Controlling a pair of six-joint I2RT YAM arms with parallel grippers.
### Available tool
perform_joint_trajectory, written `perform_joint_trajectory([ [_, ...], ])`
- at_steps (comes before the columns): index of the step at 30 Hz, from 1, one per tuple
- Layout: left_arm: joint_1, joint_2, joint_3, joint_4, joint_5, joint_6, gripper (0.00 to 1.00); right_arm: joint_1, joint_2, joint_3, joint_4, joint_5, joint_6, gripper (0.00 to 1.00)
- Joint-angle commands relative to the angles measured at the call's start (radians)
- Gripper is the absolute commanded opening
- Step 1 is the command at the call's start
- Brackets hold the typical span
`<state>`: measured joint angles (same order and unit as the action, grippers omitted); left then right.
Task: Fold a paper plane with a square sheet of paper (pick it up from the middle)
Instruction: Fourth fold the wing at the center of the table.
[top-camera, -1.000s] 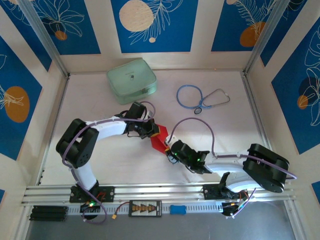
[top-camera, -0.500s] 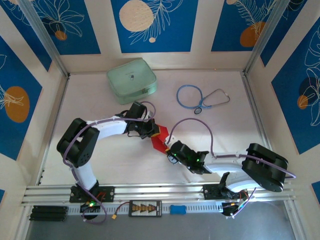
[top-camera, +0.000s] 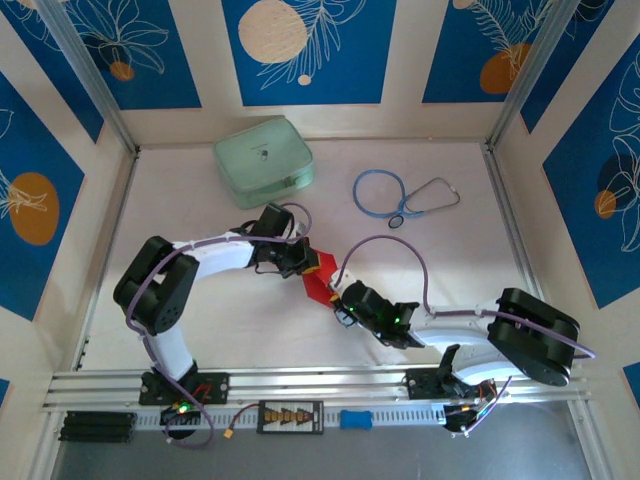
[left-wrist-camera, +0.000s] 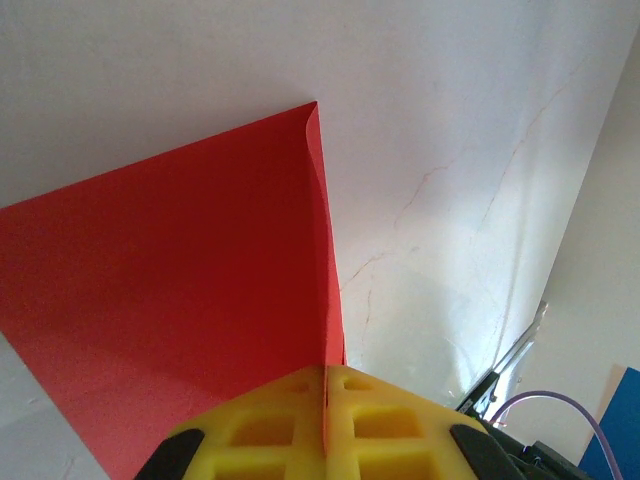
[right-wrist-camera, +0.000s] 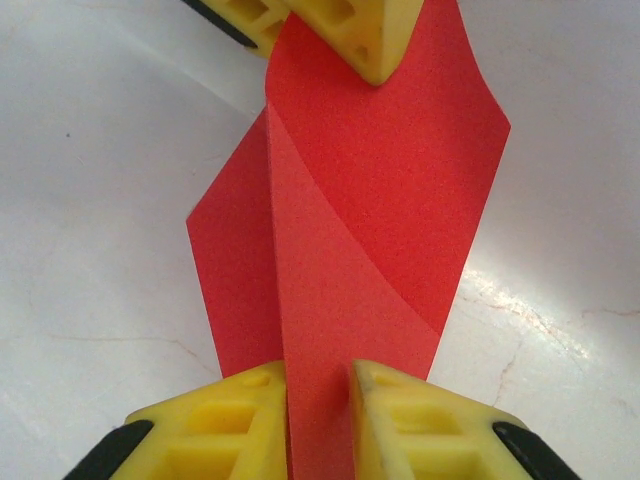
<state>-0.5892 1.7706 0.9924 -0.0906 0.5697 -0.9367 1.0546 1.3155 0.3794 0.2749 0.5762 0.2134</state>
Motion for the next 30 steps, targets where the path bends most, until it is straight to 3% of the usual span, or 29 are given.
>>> perform_joint_trajectory([
  [1, 0.008, 0.011, 0.020, -0.003, 0.023, -0.005, 0.07, 0.009, 0.016, 0.020, -0.005, 0.024, -0.011, 0.23],
  [30, 0.008, 0.014, 0.018, 0.003, 0.026, -0.008, 0.08, 0.008, 0.002, 0.011, 0.007, 0.014, 0.001, 0.18],
])
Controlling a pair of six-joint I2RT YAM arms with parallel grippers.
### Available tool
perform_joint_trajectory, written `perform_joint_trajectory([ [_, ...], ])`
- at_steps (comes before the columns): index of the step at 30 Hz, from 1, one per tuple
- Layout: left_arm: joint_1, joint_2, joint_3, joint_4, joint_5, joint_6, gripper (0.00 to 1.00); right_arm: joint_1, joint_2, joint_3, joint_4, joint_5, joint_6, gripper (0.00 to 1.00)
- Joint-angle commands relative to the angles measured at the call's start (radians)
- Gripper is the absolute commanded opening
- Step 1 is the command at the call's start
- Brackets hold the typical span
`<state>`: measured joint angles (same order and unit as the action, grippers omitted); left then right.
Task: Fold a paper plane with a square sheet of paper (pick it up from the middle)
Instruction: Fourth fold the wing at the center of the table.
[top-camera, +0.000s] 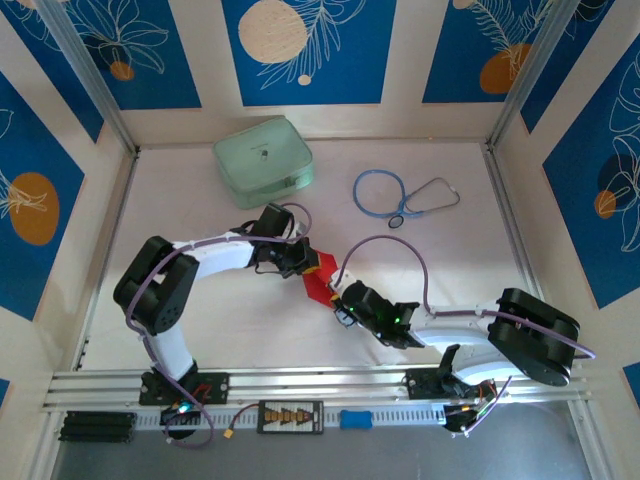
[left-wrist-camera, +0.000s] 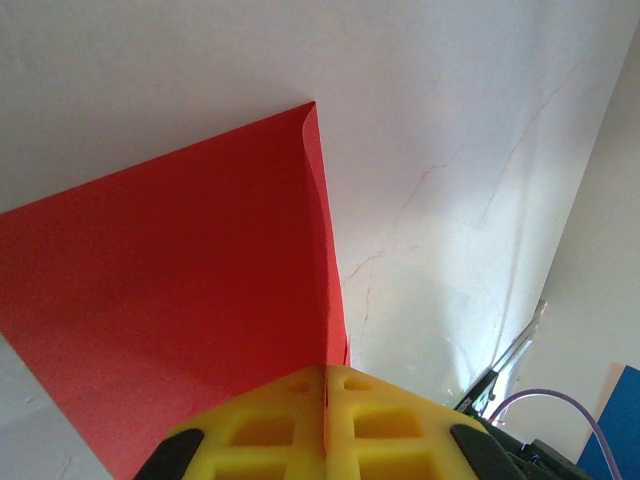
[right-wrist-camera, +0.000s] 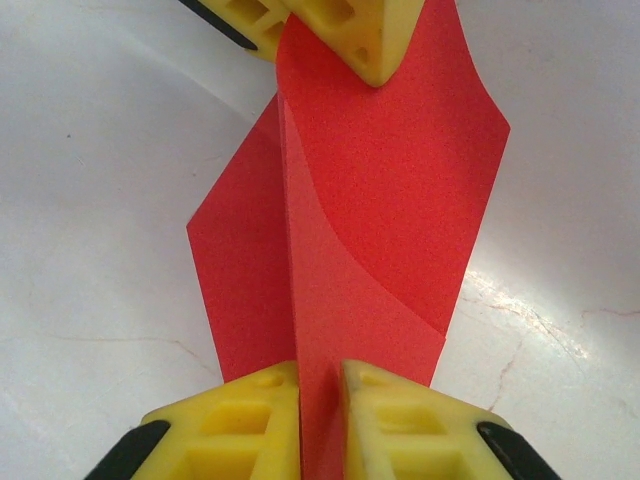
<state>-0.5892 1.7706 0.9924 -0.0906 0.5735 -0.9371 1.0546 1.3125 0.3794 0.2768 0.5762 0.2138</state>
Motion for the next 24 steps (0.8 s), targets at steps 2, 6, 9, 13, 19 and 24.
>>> perform_joint_trajectory([
  [2, 0.009, 0.014, 0.018, 0.003, 0.022, -0.007, 0.08, 0.007, 0.006, 0.013, 0.004, 0.016, 0.002, 0.19],
  [6, 0.008, 0.016, 0.019, 0.005, 0.025, -0.008, 0.08, 0.007, 0.011, 0.016, 0.004, 0.022, 0.000, 0.21],
  [9, 0.009, 0.016, 0.017, 0.005, 0.025, -0.007, 0.08, 0.008, 0.008, 0.017, 0.003, 0.022, -0.001, 0.20],
  [13, 0.008, 0.016, 0.017, 0.007, 0.026, -0.009, 0.08, 0.007, 0.008, 0.016, -0.003, 0.019, 0.004, 0.18],
  [19, 0.009, 0.015, 0.017, 0.008, 0.025, -0.011, 0.08, 0.005, 0.007, 0.018, -0.008, 0.015, 0.009, 0.14],
  [24, 0.008, 0.008, 0.022, 0.001, 0.022, -0.005, 0.22, -0.001, 0.008, 0.017, -0.008, -0.007, 0.029, 0.09],
])
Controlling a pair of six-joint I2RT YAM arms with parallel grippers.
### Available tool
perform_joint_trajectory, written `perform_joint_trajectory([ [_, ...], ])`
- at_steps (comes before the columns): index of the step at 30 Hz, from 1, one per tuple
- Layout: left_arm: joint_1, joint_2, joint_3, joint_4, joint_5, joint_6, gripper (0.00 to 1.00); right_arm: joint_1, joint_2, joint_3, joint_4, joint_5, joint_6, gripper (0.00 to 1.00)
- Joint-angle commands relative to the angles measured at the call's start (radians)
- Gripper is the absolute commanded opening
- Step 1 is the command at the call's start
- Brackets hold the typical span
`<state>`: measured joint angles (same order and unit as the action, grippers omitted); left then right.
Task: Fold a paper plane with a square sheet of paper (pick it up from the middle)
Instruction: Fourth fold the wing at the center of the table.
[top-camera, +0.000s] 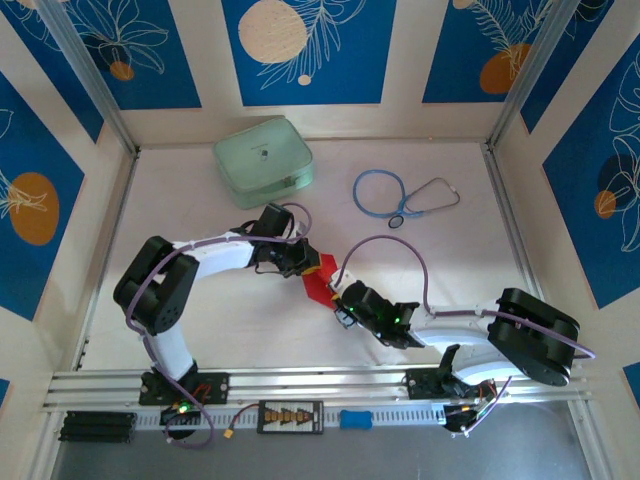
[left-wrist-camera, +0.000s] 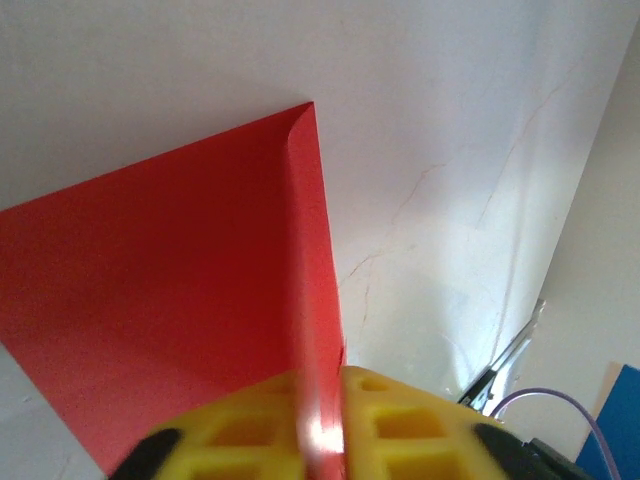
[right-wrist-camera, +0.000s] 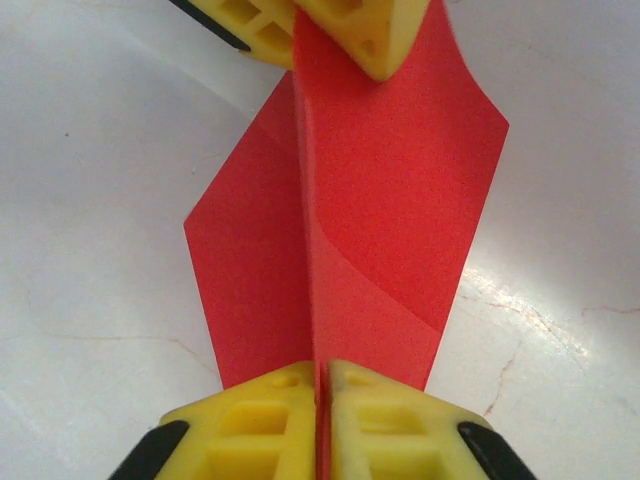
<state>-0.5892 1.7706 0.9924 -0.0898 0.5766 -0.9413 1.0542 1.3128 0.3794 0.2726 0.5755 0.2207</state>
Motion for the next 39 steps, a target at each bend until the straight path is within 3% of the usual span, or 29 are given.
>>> perform_joint_trajectory([
  [1, 0.008, 0.003, 0.022, -0.004, 0.014, 0.002, 0.28, -0.004, 0.008, 0.018, -0.004, -0.018, 0.034, 0.08],
  [5, 0.012, -0.031, 0.019, -0.029, -0.024, 0.015, 0.50, -0.019, 0.007, 0.014, 0.004, -0.068, 0.084, 0.08],
  [9, 0.016, -0.071, 0.016, -0.082, -0.083, 0.038, 0.63, -0.059, 0.002, 0.012, 0.008, -0.156, 0.162, 0.08],
  [16, 0.029, -0.121, 0.005, -0.113, -0.126, 0.047, 0.66, -0.112, 0.009, 0.004, 0.030, -0.269, 0.259, 0.08],
  [29, 0.030, -0.128, -0.009, -0.099, -0.113, 0.036, 0.66, -0.127, 0.060, -0.023, 0.104, -0.286, 0.374, 0.07],
  [39, 0.031, -0.128, -0.018, -0.084, -0.101, 0.028, 0.64, -0.219, 0.101, -0.061, 0.238, -0.466, 0.538, 0.08],
])
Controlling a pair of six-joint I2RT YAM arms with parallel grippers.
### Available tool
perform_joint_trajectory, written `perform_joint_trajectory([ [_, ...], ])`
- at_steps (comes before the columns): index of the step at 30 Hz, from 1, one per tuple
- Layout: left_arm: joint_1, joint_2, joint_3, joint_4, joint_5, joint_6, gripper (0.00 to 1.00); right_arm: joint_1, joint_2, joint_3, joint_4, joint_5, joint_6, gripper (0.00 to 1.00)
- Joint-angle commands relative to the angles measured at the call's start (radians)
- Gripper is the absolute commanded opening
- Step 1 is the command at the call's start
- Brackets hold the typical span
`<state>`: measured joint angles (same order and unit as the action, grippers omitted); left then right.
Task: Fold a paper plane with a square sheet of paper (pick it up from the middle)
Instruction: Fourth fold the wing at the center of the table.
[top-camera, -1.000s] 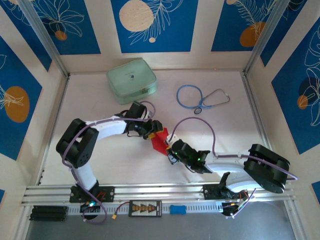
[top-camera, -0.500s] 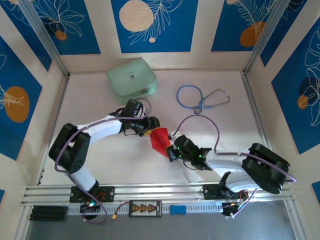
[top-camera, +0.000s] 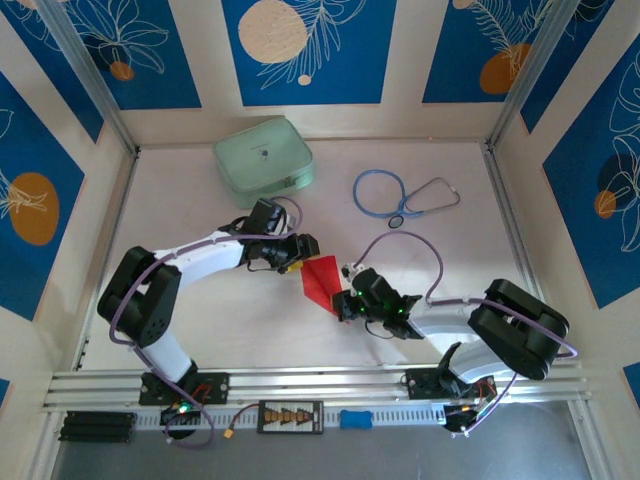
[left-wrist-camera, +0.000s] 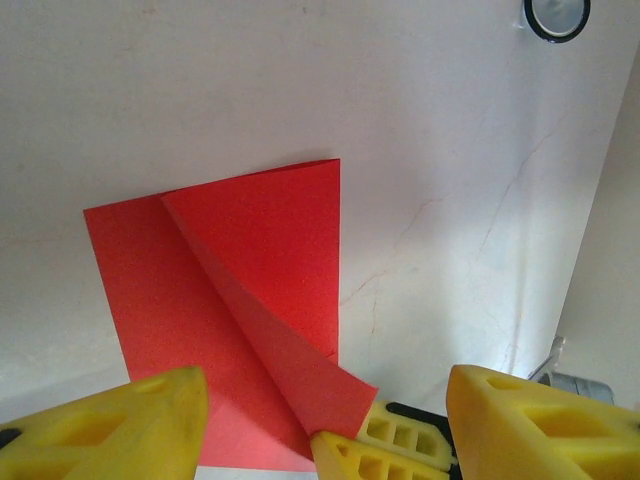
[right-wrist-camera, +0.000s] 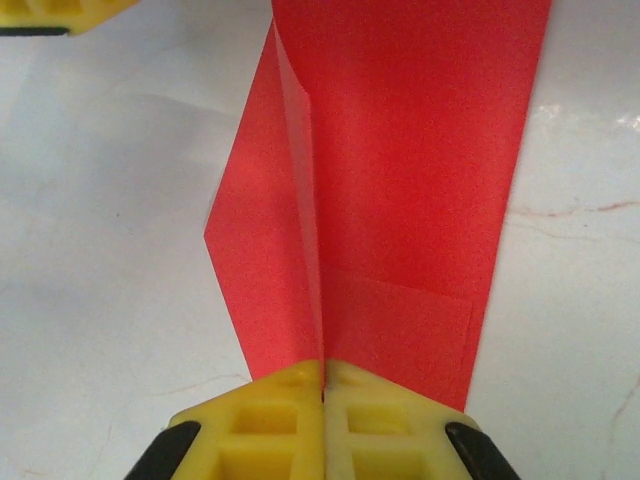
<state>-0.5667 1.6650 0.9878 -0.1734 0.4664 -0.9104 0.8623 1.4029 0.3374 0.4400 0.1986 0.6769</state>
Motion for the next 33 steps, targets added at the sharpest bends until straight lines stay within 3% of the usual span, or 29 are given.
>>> perform_joint_trajectory([
  [1, 0.008, -0.020, -0.014, 0.002, 0.009, -0.003, 0.63, -0.037, 0.014, -0.021, 0.080, -0.109, 0.096, 0.08],
  [7, 0.007, -0.011, -0.016, 0.021, 0.029, -0.005, 0.62, -0.066, -0.006, -0.020, 0.074, -0.160, 0.095, 0.08],
  [14, 0.007, 0.028, 0.013, 0.034, 0.052, -0.011, 0.69, -0.019, -0.058, 0.016, -0.041, -0.046, -0.048, 0.11],
  [21, 0.006, 0.087, 0.041, 0.047, 0.085, -0.027, 0.76, 0.066, -0.012, 0.060, -0.093, 0.084, -0.189, 0.11],
  [27, 0.005, 0.115, 0.053, 0.014, 0.075, -0.029, 0.74, 0.136, 0.009, 0.074, -0.085, 0.201, -0.281, 0.11],
  [33, -0.002, 0.151, 0.071, -0.008, 0.088, -0.027, 0.63, 0.176, -0.003, 0.063, -0.070, 0.300, -0.336, 0.11],
])
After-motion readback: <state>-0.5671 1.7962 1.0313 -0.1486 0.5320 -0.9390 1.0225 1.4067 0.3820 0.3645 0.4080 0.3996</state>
